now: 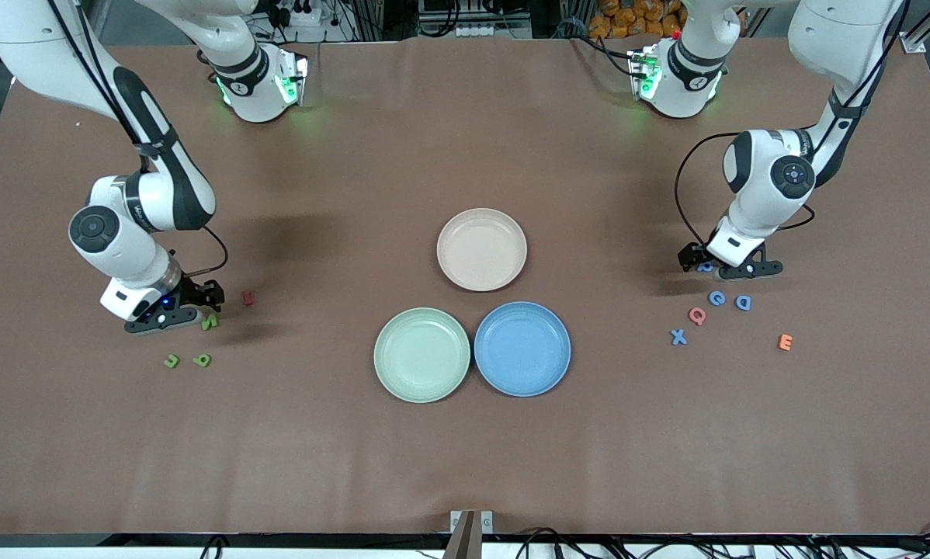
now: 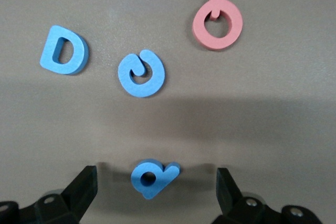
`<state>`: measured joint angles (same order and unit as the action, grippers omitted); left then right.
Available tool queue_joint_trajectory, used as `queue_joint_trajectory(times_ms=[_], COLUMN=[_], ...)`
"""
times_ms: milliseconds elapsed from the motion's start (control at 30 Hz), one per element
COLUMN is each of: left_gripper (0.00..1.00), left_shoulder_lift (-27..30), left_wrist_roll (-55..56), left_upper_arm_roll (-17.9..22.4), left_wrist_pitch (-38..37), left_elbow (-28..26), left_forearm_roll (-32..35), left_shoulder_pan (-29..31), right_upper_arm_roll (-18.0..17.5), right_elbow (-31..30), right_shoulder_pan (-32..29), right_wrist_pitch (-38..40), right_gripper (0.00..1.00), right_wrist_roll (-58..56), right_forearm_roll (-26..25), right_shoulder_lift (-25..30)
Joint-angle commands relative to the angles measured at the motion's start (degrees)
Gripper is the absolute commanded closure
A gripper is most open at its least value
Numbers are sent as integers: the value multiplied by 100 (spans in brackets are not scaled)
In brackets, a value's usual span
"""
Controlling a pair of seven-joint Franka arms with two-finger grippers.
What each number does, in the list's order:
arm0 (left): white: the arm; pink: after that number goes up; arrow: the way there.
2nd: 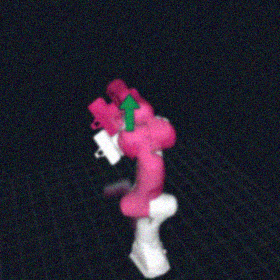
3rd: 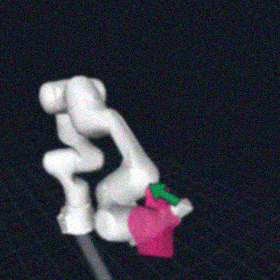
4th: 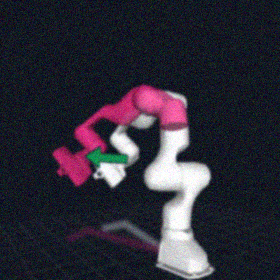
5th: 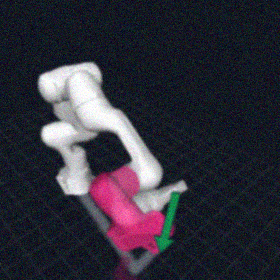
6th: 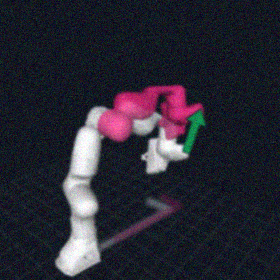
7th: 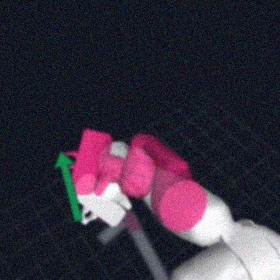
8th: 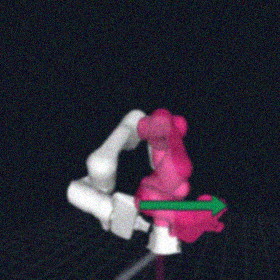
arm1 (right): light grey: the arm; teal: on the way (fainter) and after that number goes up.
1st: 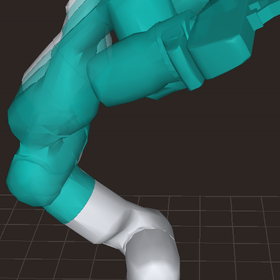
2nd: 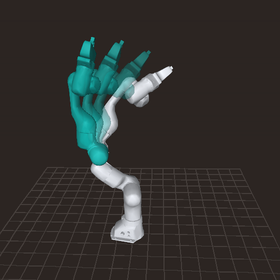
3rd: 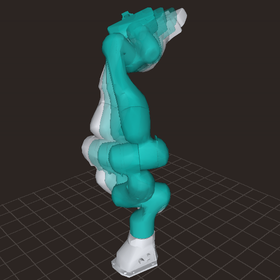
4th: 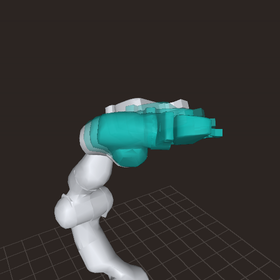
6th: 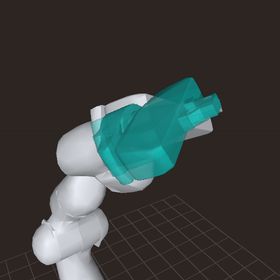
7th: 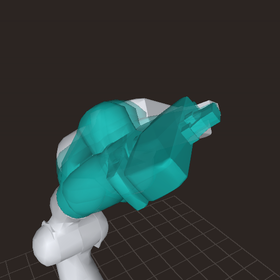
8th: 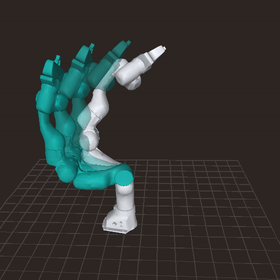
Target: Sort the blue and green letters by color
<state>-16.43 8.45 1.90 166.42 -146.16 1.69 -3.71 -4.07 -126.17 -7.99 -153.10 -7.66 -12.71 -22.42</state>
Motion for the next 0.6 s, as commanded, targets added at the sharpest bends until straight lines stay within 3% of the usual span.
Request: queue_joint_trajectory(times_ms=[0, 367, 534, 567], left_gripper=[0, 0, 15, 24], left_shoulder_lift=[96, 52, 17, 8], left_wrist_roll=[-37, -37, -37, -28], left_upper_arm_roll=[12, 4, 4, 4], left_wrist_pitch=[110, 163, 189, 206], left_elbow=[-132, -123, -123, -123], left_forearm_roll=[77, 77, 77, 77], left_shoulder_pan=[63, 54, 54, 63], right_upper_arm_roll=[-68, -85, -85, -85], right_elbow=[198, 277, 330, 330], right_shoulder_pan=[-106, -150, -150, -150], right_wrist_pitch=[-36, -89, -133, -133], right_gripper=[27, 31, 32, 32], right_wrist_roll=[-42, -42, -42, -42], right_forearm_roll=[-118, -83, -74, -74], right_shoulder_lift=[-227, -482, -553, -570])
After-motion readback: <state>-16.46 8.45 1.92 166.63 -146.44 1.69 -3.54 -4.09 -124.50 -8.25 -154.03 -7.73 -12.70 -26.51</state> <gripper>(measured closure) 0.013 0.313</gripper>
